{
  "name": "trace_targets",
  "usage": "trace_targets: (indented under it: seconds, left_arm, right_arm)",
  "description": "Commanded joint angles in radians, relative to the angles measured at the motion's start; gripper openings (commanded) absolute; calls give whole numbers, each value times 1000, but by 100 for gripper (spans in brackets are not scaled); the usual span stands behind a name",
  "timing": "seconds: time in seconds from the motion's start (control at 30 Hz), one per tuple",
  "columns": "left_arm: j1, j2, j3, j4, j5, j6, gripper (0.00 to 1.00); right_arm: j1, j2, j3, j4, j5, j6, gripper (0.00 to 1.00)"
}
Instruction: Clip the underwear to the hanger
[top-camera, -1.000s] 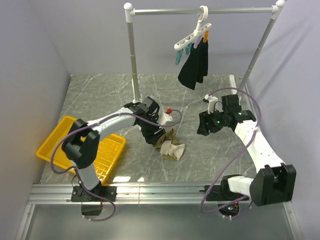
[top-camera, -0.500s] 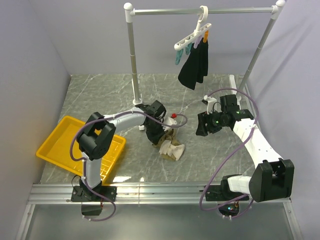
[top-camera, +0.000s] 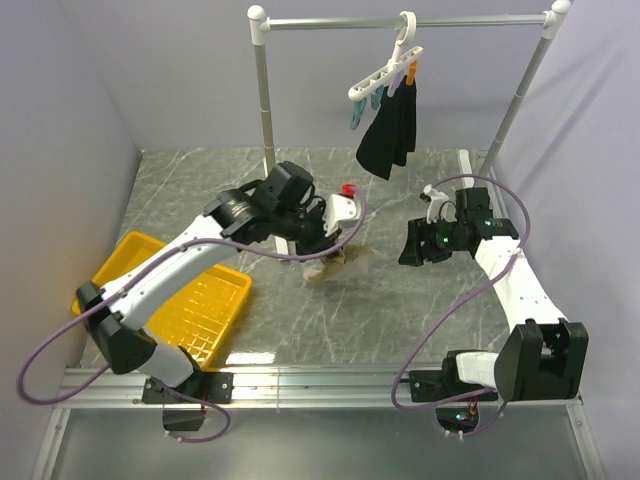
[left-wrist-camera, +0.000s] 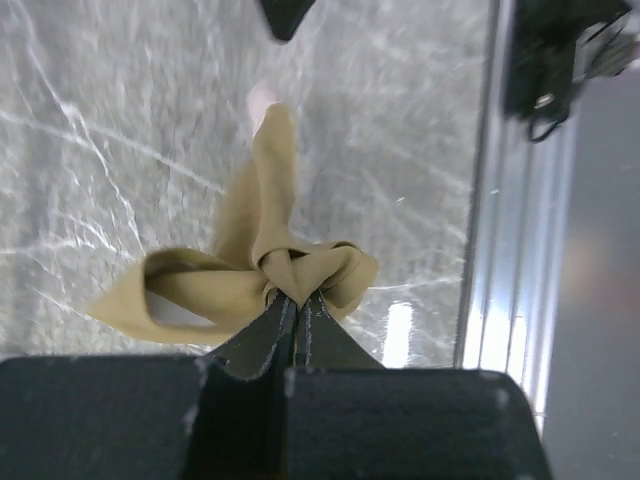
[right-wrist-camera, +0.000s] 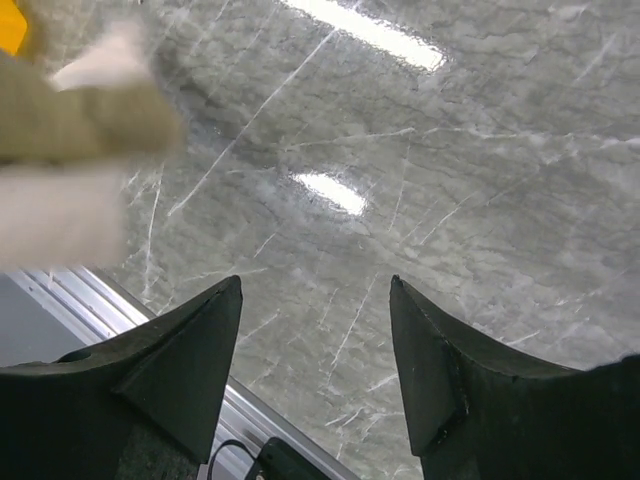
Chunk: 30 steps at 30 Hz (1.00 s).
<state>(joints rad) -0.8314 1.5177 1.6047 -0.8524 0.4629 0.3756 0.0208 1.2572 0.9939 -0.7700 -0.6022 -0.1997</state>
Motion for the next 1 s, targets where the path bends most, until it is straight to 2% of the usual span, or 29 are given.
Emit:
trace_targets:
  seconds: [0.0,0.1,0.2,0.3,0.37,0.5,0.63,0.77,0.97]
  left_arm:
    - [-11,-24,8,-57,42,-35,0]
    - [-12,-21,3,-92,45,-41,0]
    - [-12,-57,-44,-48,43,-96,0]
    - [-11,-35,-43,-16,-48,-89,0]
    - [-3,16,13,-63,-88,-66,0]
    - [99,55,118,-125,-66,-28,0]
    - [107,62,213,-233,-110,49,0]
    - [20,90,239,-281,-159,68,0]
    - [-182,212,130,-146,-199,17,0]
  right_arm:
    - [-15,-27,38,11,-34,2,68]
    - [-15,-21,38,6,-48,0,67]
    - [-16,-18,46,8,-51,-1,67]
    - [-16,-7,54,11,-53,5,67]
    - [-16,-2,68,5,-56,5,66]
    - [-16,-13,86,-11,-48,-3,66]
    - [-15,-21,89,-9,-63,3,66]
    - [-59,-13,100,-23,-99,6,66]
    - [-172,21,117,-97,-107,-67,66]
